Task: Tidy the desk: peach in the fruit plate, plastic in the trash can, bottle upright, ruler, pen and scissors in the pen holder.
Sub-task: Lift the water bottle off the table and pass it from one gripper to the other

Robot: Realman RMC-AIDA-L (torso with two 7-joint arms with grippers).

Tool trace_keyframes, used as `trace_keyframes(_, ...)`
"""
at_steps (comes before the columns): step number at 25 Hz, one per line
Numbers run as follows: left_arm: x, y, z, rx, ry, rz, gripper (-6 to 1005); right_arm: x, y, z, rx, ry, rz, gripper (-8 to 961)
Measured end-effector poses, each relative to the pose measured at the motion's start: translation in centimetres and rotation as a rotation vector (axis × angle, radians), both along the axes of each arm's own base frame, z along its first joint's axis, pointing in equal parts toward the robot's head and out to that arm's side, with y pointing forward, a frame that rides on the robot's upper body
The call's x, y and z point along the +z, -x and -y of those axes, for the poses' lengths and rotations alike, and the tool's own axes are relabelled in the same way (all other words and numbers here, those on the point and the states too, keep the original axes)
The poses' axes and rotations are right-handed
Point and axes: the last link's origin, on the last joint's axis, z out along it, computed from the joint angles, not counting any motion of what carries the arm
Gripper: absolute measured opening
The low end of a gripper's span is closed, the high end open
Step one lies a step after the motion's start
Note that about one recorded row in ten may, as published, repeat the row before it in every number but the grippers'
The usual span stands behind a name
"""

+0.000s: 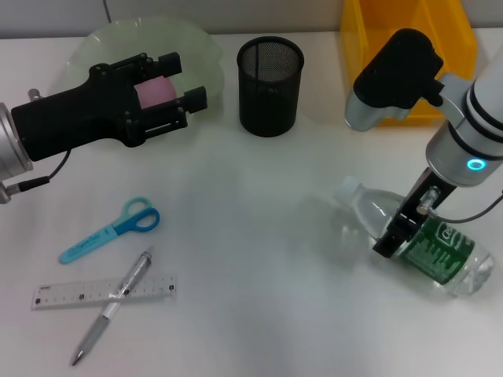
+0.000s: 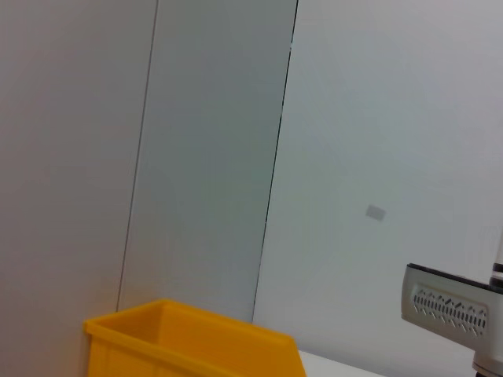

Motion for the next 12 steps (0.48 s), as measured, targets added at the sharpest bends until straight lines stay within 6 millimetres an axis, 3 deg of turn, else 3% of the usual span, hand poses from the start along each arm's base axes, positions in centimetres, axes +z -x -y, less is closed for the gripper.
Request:
trace_keyframes(8, 0.2, 0.0, -0.1, 0.003, -0.009, 0.005, 607, 1.0, -0.4, 0.5, 0.016, -0.061, -0.042, 756)
trace_keyframes(12, 0.3, 0.0, -0.2, 0.009, -0.018, 0.011, 607, 2.6, -0.2, 1.2, 0.048, -0.133, -0.091, 756)
